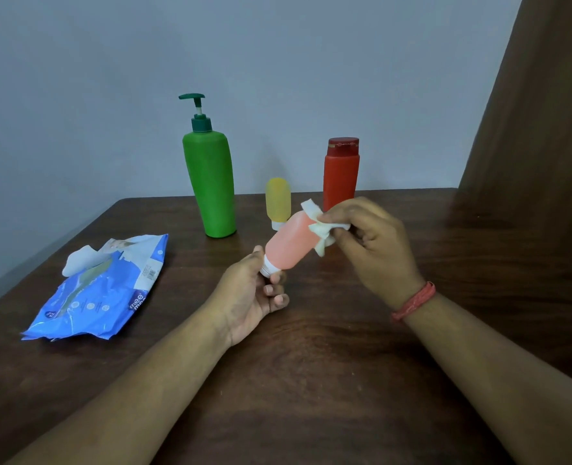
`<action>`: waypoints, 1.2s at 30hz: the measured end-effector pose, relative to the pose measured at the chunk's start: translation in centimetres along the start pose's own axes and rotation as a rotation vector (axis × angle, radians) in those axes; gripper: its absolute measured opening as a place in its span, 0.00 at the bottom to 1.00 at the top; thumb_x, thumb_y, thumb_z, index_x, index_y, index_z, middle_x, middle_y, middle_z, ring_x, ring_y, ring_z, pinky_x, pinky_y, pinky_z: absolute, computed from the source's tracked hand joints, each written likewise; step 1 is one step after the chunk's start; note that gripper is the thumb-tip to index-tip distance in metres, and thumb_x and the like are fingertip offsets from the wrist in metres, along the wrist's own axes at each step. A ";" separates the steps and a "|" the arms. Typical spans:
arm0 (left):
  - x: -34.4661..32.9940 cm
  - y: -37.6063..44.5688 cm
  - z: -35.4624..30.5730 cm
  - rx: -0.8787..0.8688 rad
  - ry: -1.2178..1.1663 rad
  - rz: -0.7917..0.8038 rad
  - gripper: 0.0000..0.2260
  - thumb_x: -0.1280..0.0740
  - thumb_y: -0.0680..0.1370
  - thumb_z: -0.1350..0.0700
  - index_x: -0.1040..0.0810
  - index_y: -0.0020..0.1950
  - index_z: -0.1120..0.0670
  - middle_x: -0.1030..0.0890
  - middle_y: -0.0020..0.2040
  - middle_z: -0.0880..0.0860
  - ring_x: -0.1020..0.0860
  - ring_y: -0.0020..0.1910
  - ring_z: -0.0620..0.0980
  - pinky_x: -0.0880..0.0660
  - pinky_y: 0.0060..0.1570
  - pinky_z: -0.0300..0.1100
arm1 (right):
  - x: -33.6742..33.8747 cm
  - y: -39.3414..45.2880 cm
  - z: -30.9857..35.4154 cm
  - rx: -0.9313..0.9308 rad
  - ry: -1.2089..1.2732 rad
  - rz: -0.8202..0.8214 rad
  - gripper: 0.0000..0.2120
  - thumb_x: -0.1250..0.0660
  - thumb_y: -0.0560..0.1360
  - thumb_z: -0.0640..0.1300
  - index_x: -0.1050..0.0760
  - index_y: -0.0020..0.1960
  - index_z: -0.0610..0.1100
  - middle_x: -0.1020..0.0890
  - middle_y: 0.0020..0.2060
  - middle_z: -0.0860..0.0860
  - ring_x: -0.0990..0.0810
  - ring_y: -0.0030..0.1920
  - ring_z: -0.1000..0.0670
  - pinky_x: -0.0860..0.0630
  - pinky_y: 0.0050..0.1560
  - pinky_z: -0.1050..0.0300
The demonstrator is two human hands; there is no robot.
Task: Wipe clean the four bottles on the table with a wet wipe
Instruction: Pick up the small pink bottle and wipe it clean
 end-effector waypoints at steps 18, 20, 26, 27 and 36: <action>-2.2 -0.9 1.3 -0.019 -0.007 0.227 0.24 0.47 0.84 0.40 0.26 0.62 0.59 0.25 0.37 0.52 0.29 0.31 0.45 0.20 0.37 0.44 | -1.4 -0.5 0.2 -0.117 0.033 -0.063 0.08 0.31 0.73 0.29 0.19 0.48 0.40 0.21 0.44 0.50 0.21 0.46 0.55 0.25 0.45 0.64; -2.0 -0.8 1.3 -0.057 0.054 0.232 0.25 0.47 0.83 0.39 0.23 0.61 0.58 0.23 0.37 0.52 0.27 0.32 0.45 0.19 0.38 0.45 | -1.8 -0.6 0.5 -0.093 0.010 -0.008 0.09 0.31 0.73 0.29 0.18 0.48 0.40 0.20 0.45 0.50 0.21 0.46 0.55 0.24 0.45 0.63; -0.9 -0.4 0.6 -0.189 0.133 0.067 0.23 0.37 0.77 0.39 0.19 0.62 0.53 0.15 0.44 0.48 0.20 0.39 0.43 0.20 0.43 0.43 | -2.5 -0.8 1.6 0.065 -0.121 0.207 0.11 0.29 0.71 0.29 0.17 0.51 0.39 0.18 0.47 0.47 0.20 0.48 0.52 0.23 0.48 0.58; -0.7 -0.3 0.5 -0.197 0.141 0.048 0.23 0.37 0.77 0.40 0.19 0.63 0.54 0.14 0.48 0.50 0.18 0.42 0.44 0.20 0.43 0.43 | -2.8 -0.9 1.8 0.090 -0.140 0.256 0.11 0.29 0.71 0.29 0.17 0.51 0.40 0.18 0.48 0.48 0.20 0.49 0.52 0.23 0.50 0.59; -1.0 -0.5 0.6 -0.212 0.155 0.043 0.11 0.33 0.80 0.48 0.13 0.43 0.47 0.17 0.40 0.47 0.21 0.38 0.41 0.20 0.44 0.42 | -2.6 -0.6 2.4 0.080 -0.185 0.142 0.10 0.29 0.72 0.32 0.17 0.52 0.41 0.19 0.49 0.50 0.21 0.50 0.54 0.25 0.52 0.67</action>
Point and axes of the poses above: each hand's wrist, its own y-axis towards the middle knuckle, its own x-axis out of the back of the hand, z = x × y, the point moved 4 cm from there along y, towards the middle knuckle
